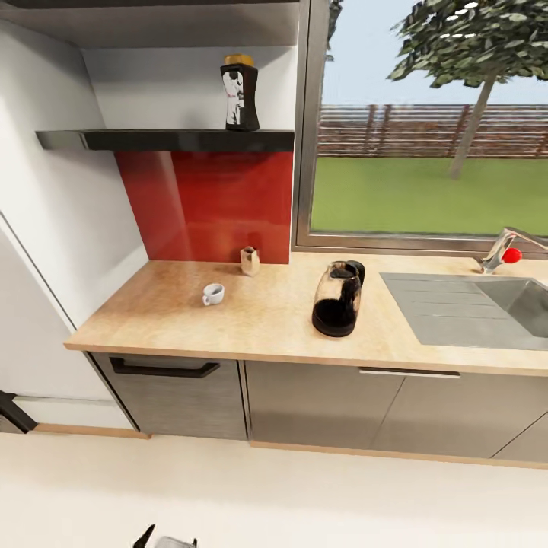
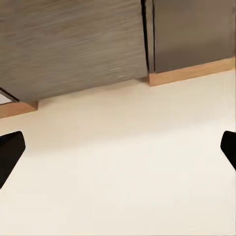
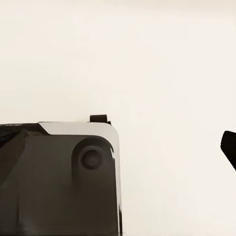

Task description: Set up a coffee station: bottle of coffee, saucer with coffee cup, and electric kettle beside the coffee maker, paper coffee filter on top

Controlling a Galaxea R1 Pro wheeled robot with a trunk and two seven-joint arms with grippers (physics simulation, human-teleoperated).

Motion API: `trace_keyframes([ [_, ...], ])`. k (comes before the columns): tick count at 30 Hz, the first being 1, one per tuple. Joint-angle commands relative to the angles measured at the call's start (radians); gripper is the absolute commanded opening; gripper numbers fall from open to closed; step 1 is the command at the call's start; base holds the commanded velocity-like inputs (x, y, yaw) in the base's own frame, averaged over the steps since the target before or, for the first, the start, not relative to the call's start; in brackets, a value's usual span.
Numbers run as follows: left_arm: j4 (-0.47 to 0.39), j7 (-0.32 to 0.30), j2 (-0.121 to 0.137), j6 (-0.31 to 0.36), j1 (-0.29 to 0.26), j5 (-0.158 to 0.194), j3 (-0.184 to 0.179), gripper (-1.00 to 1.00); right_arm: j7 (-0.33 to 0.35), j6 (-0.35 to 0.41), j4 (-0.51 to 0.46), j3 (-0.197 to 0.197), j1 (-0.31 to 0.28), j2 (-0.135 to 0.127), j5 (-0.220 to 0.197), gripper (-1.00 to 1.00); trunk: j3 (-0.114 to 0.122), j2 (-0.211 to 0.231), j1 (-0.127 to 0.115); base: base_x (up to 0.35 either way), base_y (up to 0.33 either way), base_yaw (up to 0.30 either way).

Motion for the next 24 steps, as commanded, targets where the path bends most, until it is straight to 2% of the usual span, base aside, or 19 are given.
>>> trace_keyframes([
  [1,-0.073,0.007,0.002,0.014,0.001,-0.034,-0.007,1.00,-0.001,-0.003,0.002,-0.005,-0.001,0.001,0.010,1.00,-0.002,-0.002,0.001,0.000,0.000,0.000],
  [4,-0.217,0.008,-0.003,0.041,-0.001,-0.091,-0.015,1.00,-0.001,-0.003,0.005,-0.005,-0.001,0.001,0.010,1.00,-0.002,-0.002,0.001,0.000,0.000,0.000],
  [5,-0.242,0.008,-0.005,0.044,-0.003,-0.097,-0.016,1.00,-0.001,-0.003,0.005,-0.005,-0.001,0.001,0.010,1.00,-0.002,-0.002,0.001,0.000,0.000,0.000],
  [7,-0.345,0.008,-0.020,0.051,-0.008,-0.114,-0.020,1.00,-0.001,-0.003,0.006,-0.005,-0.001,0.001,0.010,1.00,-0.002,-0.002,0.001,0.000,0.000,0.000],
  [10,-0.470,0.007,-0.041,0.056,-0.011,-0.123,-0.023,1.00,-0.001,-0.003,0.007,-0.005,-0.001,0.001,0.010,1.00,-0.002,-0.002,0.001,0.000,0.000,0.000],
  [12,-0.517,0.006,-0.045,0.062,-0.012,-0.125,-0.024,1.00,-0.001,-0.003,0.007,-0.004,-0.001,0.001,0.010,1.00,-0.002,-0.002,0.001,0.000,0.000,0.000],
  [15,-0.614,0.003,-0.056,0.101,-0.014,-0.126,-0.028,1.00,-0.001,-0.003,0.007,-0.004,-0.001,0.002,0.010,1.00,-0.002,-0.002,0.001,0.000,0.000,0.000],
  [17,-0.648,0.001,-0.077,0.130,-0.022,-0.127,-0.035,1.00,-0.001,-0.003,0.007,-0.004,-0.001,0.002,0.010,1.00,-0.002,-0.002,0.001,0.000,0.000,0.000],
  [20,-0.672,-0.002,-0.134,0.168,-0.055,-0.132,-0.053,1.00,-0.001,-0.003,0.007,-0.003,-0.001,0.002,0.011,1.00,-0.002,-0.002,0.001,0.000,0.000,0.000],
  [21,-0.675,-0.003,-0.145,0.175,-0.065,-0.135,-0.058,1.00,-0.001,-0.003,0.007,-0.003,-0.001,0.002,0.011,1.00,-0.002,-0.002,0.001,0.000,0.000,0.000],
  [22,-0.679,-0.003,-0.166,0.193,-0.086,-0.147,-0.071,1.00,0.000,-0.003,0.007,-0.003,-0.001,0.002,0.011,1.00,-0.002,-0.002,0.001,0.000,0.000,0.000],
  [24,-0.688,-0.001,-0.221,0.259,-0.156,-0.197,-0.119,1.00,0.000,-0.003,0.007,-0.002,-0.001,0.002,0.012,1.00,-0.002,-0.002,0.001,0.000,0.000,0.000],
])
